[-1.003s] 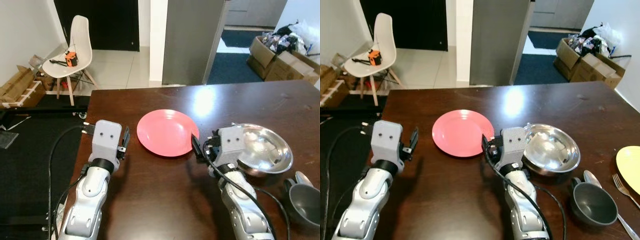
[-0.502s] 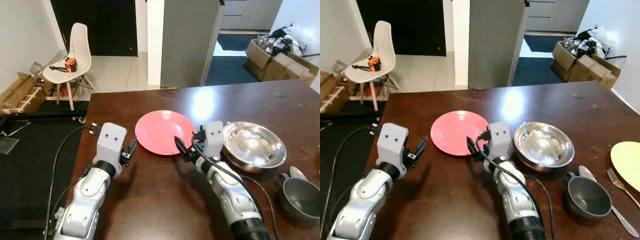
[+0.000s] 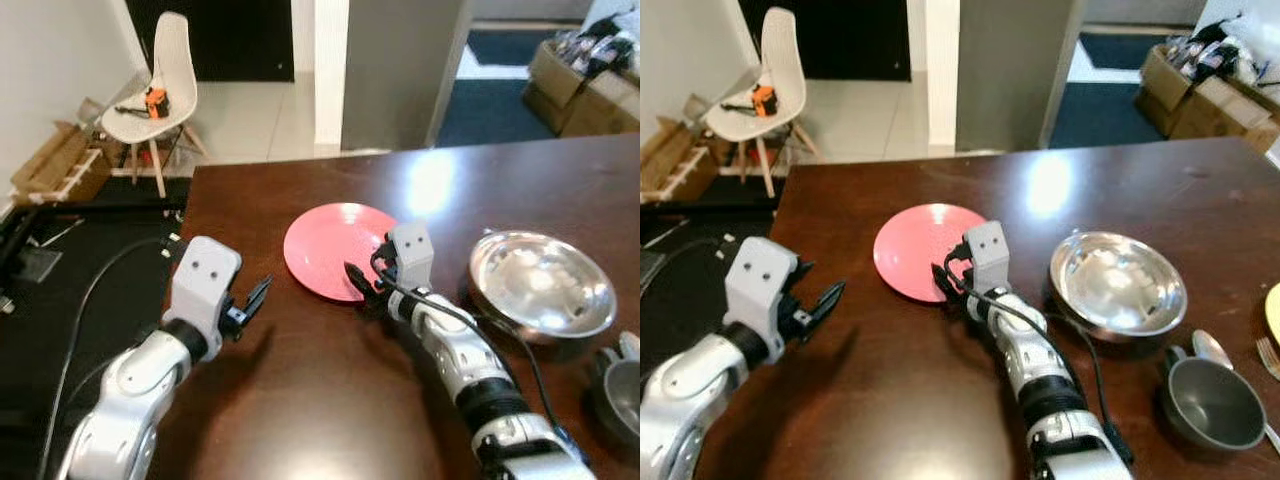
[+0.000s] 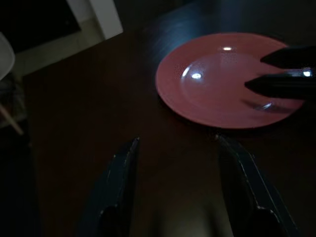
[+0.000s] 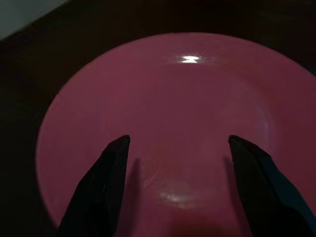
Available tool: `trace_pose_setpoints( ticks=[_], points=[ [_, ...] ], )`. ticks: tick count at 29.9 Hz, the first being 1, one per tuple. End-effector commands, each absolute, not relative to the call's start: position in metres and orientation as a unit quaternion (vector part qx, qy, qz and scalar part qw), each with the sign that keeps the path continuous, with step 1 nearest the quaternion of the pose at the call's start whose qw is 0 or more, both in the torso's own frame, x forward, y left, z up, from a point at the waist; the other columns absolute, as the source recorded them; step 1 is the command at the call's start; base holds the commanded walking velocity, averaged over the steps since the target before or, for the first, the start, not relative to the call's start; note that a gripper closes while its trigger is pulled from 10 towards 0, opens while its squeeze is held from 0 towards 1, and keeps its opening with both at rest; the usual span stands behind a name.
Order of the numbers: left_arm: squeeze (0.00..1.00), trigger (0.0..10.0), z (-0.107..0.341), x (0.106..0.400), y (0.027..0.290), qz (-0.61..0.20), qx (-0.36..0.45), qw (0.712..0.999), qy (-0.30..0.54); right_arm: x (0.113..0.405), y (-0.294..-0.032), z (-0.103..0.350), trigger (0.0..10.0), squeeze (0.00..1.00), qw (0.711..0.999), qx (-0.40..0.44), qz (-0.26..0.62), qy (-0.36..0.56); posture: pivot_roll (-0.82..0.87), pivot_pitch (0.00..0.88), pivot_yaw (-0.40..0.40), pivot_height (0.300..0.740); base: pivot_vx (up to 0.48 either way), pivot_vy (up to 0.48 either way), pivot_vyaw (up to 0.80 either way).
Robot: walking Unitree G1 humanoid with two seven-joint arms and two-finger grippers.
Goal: Setting the table
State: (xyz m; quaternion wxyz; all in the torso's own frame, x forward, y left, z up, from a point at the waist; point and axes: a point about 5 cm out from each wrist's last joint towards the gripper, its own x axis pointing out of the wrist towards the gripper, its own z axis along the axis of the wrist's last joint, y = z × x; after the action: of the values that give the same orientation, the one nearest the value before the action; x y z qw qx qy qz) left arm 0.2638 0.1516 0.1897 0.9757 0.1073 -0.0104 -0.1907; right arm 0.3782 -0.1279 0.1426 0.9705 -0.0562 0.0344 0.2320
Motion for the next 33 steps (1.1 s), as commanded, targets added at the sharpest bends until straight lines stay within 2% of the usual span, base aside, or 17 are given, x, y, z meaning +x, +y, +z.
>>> trace_pose_setpoints(
  ticks=[1,6,11,12,13,14,15,20,24,26,31,33],
  points=[
    [0.00,10.0,0.192,0.258,0.155,-0.192,0.104,0.976,-0.004,0.379,-0.127,0.140,10.0,0.00,0.967,-0.076,0.238,0.040,0.19,0.175,0.140,0.740,0.000,0.000,0.00],
    [0.00,10.0,0.196,0.253,0.158,-0.196,0.104,0.975,0.006,0.383,-0.129,0.135,10.0,0.00,0.961,-0.096,0.247,0.074,0.20,0.178,0.144,0.740,0.000,0.000,0.00],
    [0.00,10.0,0.200,0.253,0.160,-0.195,0.099,0.976,0.012,0.369,-0.112,0.115,10.0,0.00,0.923,-0.104,0.353,0.116,0.18,0.171,0.140,0.740,0.000,0.000,0.00],
    [0.00,10.0,0.200,0.253,0.160,-0.195,0.099,0.976,0.012,0.369,-0.112,0.115,10.0,0.00,0.923,-0.104,0.353,0.116,0.18,0.171,0.140,0.740,0.000,0.000,0.00],
    [0.00,10.0,0.200,0.254,0.160,-0.194,0.097,0.976,0.013,0.364,-0.108,0.109,10.0,0.00,0.912,-0.105,0.377,0.125,0.18,0.166,0.137,0.740,0.000,0.000,0.00],
    [0.00,10.0,0.201,0.256,0.161,-0.192,0.092,0.977,0.015,0.352,-0.099,0.097,10.0,0.00,0.885,-0.111,0.431,0.136,0.16,0.154,0.133,0.740,0.000,0.000,0.00],
    [0.00,10.0,0.201,0.256,0.161,-0.192,0.092,0.977,0.015,0.352,-0.099,0.097,10.0,0.00,0.885,-0.111,0.431,0.136,0.16,0.154,0.133,0.740,0.000,0.000,0.00],
    [0.00,10.0,0.197,0.258,0.167,-0.185,0.070,0.979,0.039,0.319,-0.071,0.082,10.0,0.00,0.829,-0.092,0.535,0.137,0.14,0.137,0.127,0.740,0.000,0.000,0.00],
    [0.00,10.0,0.191,0.257,0.170,-0.183,0.057,0.980,0.058,0.300,-0.056,0.076,10.0,0.00,0.813,-0.076,0.562,0.132,0.14,0.130,0.122,0.740,0.000,0.000,0.00],
    [0.00,10.0,0.172,0.250,0.175,-0.207,0.073,0.970,0.104,0.273,-0.035,0.075,10.0,0.00,0.796,-0.040,0.591,0.121,0.13,0.120,0.119,0.740,0.000,0.000,0.00],
    [0.00,10.0,0.149,0.249,0.185,-0.179,0.089,0.970,0.138,0.270,-0.026,0.080,10.0,0.00,0.807,-0.031,0.581,0.101,0.12,0.109,0.120,0.740,0.000,0.000,0.00],
    [0.00,10.0,0.137,0.253,0.195,-0.129,0.068,0.978,0.146,0.277,-0.033,0.088,10.0,0.00,0.826,-0.038,0.555,0.085,0.11,0.102,0.118,0.740,0.000,0.000,0.00]
  ],
)
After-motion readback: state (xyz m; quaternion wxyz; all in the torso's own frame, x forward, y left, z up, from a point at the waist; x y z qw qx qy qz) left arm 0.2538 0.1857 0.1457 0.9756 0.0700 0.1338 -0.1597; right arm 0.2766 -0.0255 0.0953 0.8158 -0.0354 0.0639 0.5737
